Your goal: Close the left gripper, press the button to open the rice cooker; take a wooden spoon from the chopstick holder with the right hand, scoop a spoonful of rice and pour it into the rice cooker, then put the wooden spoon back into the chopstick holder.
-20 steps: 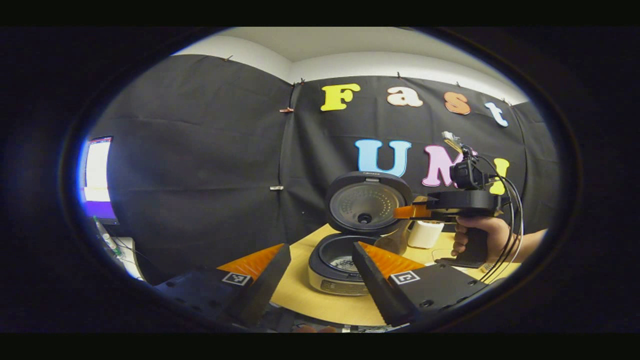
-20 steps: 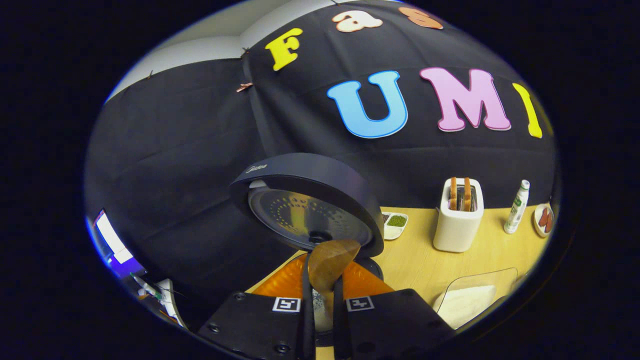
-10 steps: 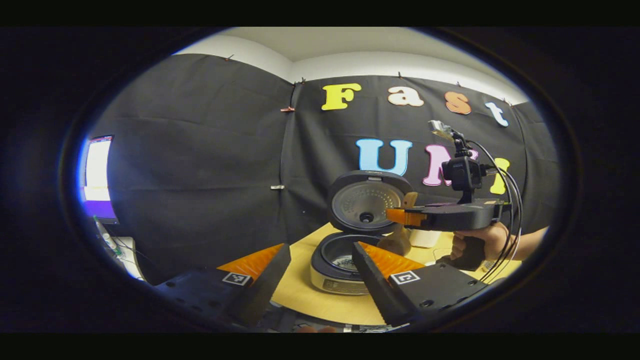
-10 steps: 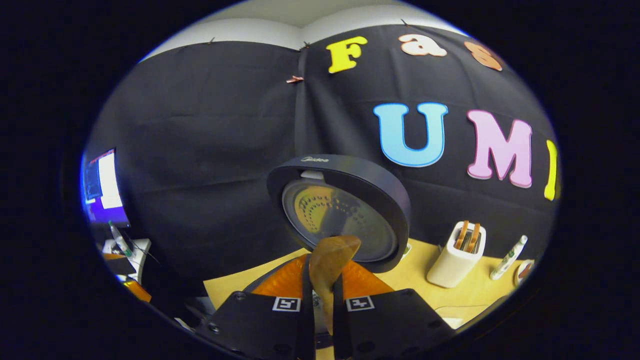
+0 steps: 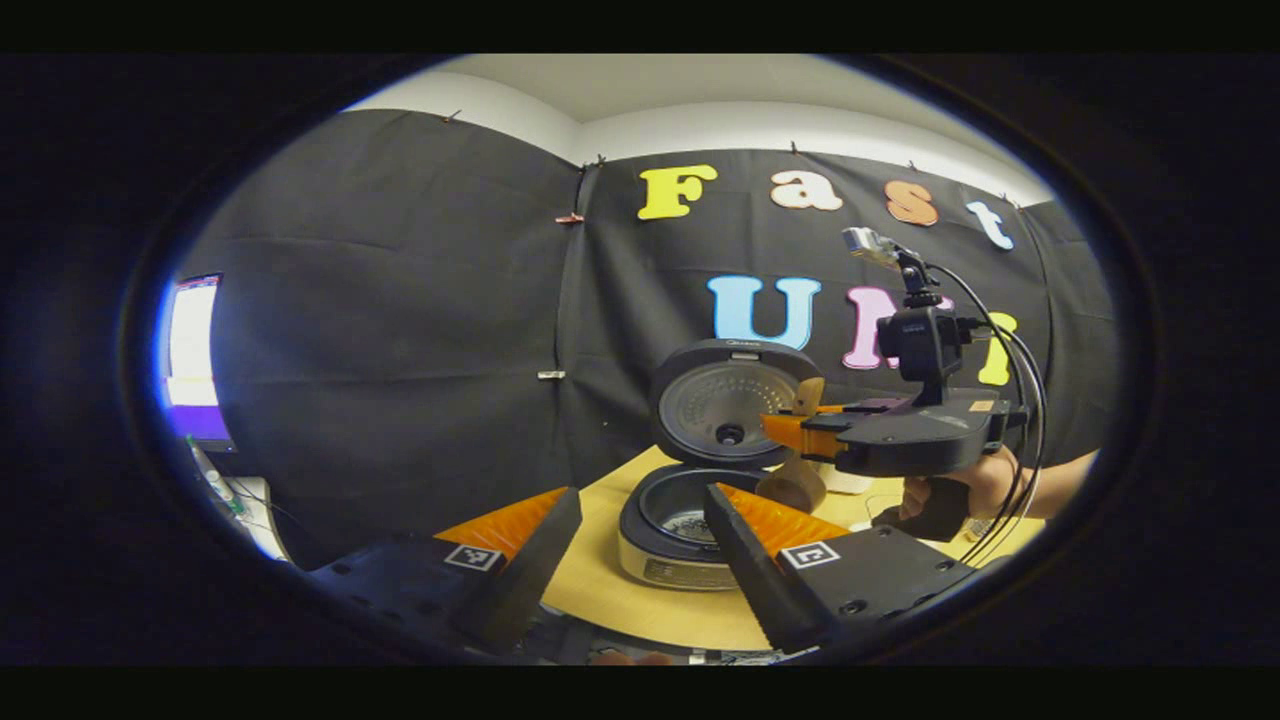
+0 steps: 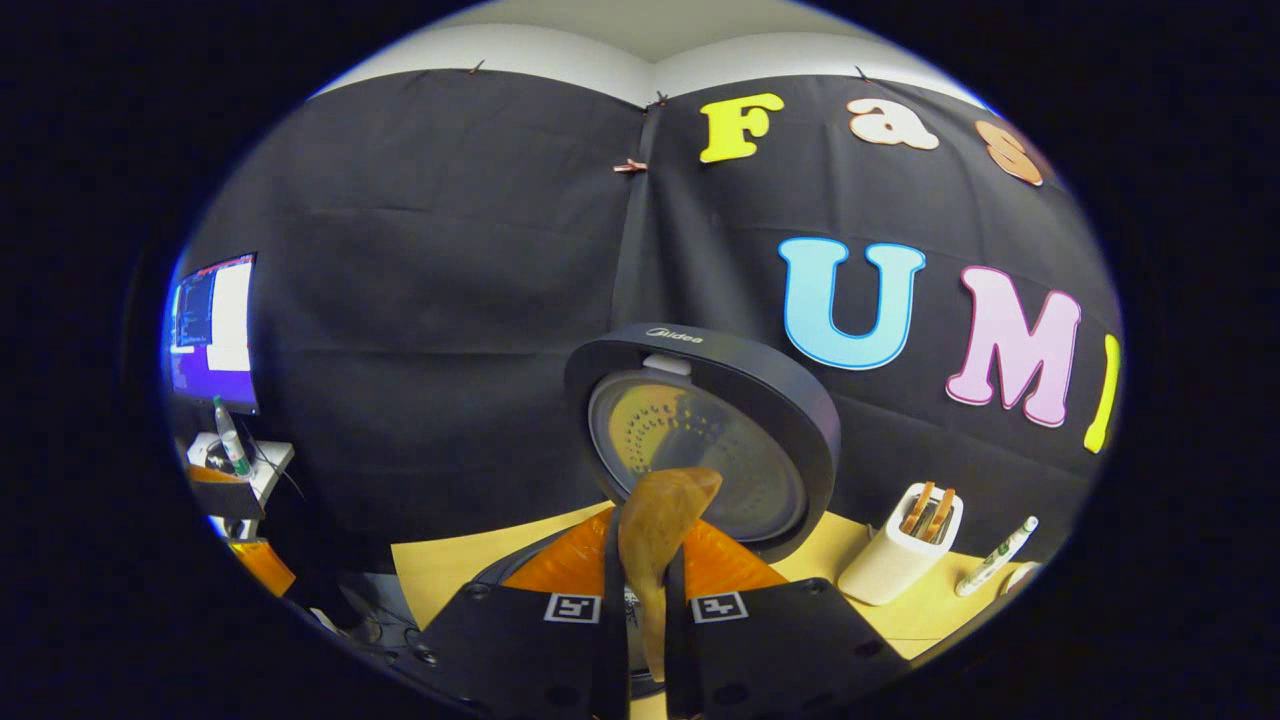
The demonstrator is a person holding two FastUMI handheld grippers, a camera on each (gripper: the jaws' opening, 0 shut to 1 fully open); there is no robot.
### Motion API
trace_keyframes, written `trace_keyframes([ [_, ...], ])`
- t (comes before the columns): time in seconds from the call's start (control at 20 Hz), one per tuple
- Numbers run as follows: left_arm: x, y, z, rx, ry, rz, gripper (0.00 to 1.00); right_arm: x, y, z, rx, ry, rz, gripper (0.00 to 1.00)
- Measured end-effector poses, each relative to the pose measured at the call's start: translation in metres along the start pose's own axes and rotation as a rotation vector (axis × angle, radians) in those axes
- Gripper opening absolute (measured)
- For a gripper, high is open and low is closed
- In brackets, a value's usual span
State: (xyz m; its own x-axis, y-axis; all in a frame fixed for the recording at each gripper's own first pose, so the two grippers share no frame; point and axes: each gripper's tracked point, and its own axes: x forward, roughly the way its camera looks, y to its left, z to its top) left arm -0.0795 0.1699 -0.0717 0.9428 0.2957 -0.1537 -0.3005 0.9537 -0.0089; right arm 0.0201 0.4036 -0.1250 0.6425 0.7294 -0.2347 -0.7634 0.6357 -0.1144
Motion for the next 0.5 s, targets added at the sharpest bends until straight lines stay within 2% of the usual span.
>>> trace_keyframes([
  [0.05, 0.001, -0.002, 0.0, 0.003, -0.001, -0.002, 0.87, -0.001, -0.006, 0.0, 0.036, 0.003, -0.009, 0.18],
  [0.15, 0.005, -0.007, 0.001, 0.007, -0.001, -0.011, 0.86, -0.006, -0.022, -0.002, 0.08, 0.008, -0.038, 0.18],
  [0.2, 0.008, -0.01, 0.002, 0.011, -0.003, -0.016, 0.86, -0.01, -0.031, -0.003, 0.09, 0.005, -0.057, 0.14],
  [0.25, 0.01, -0.014, 0.003, 0.016, -0.003, -0.023, 0.87, -0.015, -0.04, -0.002, 0.098, 0.005, -0.072, 0.18],
  [0.5, 0.027, -0.039, 0.012, 0.041, -0.021, -0.07, 0.86, -0.043, -0.085, 0.001, 0.159, -0.014, -0.155, 0.18],
])
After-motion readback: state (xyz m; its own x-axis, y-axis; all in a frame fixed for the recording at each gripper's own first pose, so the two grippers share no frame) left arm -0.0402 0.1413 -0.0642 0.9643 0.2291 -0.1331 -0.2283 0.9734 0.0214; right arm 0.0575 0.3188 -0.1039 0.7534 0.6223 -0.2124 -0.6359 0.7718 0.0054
